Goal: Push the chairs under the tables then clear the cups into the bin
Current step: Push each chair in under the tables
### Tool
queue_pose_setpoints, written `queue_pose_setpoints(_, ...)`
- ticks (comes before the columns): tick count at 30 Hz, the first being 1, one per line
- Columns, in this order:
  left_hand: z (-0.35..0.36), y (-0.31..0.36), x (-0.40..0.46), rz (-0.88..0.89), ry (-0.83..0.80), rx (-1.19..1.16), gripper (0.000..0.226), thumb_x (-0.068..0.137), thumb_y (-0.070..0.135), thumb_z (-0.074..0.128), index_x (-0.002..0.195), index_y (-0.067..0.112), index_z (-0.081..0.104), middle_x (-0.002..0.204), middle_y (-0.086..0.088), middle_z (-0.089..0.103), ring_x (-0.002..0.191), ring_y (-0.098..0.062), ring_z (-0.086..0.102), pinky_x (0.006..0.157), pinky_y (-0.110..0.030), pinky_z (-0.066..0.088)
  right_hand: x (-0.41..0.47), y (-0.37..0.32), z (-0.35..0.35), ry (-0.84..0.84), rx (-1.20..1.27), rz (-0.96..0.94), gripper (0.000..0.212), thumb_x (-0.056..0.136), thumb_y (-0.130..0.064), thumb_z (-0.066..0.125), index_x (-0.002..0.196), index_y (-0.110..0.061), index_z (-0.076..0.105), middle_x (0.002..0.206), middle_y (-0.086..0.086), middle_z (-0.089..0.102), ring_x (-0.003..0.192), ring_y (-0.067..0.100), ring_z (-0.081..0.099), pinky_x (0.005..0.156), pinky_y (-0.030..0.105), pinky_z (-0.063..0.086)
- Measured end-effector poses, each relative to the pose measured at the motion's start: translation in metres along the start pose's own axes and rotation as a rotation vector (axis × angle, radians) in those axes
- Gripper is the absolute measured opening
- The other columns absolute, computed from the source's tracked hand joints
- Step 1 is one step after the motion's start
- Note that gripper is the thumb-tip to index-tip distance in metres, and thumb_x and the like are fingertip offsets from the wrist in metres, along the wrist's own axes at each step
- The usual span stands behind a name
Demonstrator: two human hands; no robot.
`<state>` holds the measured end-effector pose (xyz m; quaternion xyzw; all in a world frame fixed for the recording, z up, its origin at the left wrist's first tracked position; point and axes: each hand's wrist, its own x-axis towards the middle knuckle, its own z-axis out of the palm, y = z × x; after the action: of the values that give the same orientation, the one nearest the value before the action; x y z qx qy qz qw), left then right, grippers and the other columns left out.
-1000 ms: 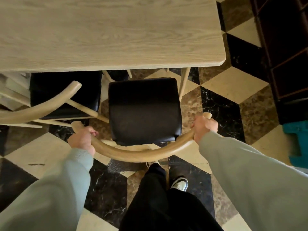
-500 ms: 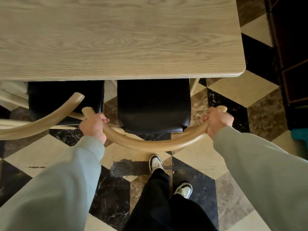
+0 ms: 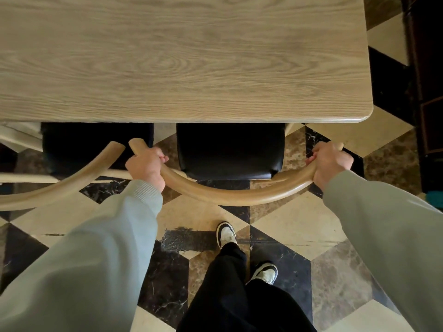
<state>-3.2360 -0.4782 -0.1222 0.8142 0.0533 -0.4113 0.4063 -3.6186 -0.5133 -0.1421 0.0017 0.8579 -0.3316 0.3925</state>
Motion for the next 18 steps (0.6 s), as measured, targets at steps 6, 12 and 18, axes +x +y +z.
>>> queue_pose_setpoints(6,0.0068,0.0031,0.0033,-0.038,0.005,0.008,0.005,0.079,0.003,0.072,0.075,0.005,0.072,0.056,0.003,0.072,0.059,-0.005,0.073,0.076,-0.029,0.058,0.0059,-0.0092,0.0061,-0.017,0.005,0.022,0.003,0.076,-0.02,0.066,0.076,-0.02,0.063,0.043,-0.006,0.059,0.039,0.011,0.058,0.061,0.035,0.059)
queue_pose_setpoints(12,0.008,0.0046,0.0008,-0.036,0.026,0.028,0.009,0.076,0.001,0.068,0.071,0.008,0.071,0.053,0.004,0.07,0.073,-0.01,0.076,0.081,-0.032,0.059,0.0031,-0.0113,0.0081,-0.001,0.028,0.01,0.01,0.079,-0.016,0.062,0.07,-0.019,0.057,0.038,-0.007,0.053,0.034,0.009,0.051,0.065,0.036,0.062)
queue_pose_setpoints(18,0.0062,0.0052,-0.006,-0.035,-0.016,0.039,0.018,0.077,-0.001,0.069,0.061,0.009,0.068,0.053,0.005,0.071,0.078,-0.013,0.075,0.083,-0.036,0.057,0.0031,-0.0096,0.0047,-0.033,0.02,0.008,0.003,0.083,-0.017,0.064,0.084,-0.015,0.066,0.048,-0.006,0.06,0.036,0.007,0.054,0.058,0.03,0.06)
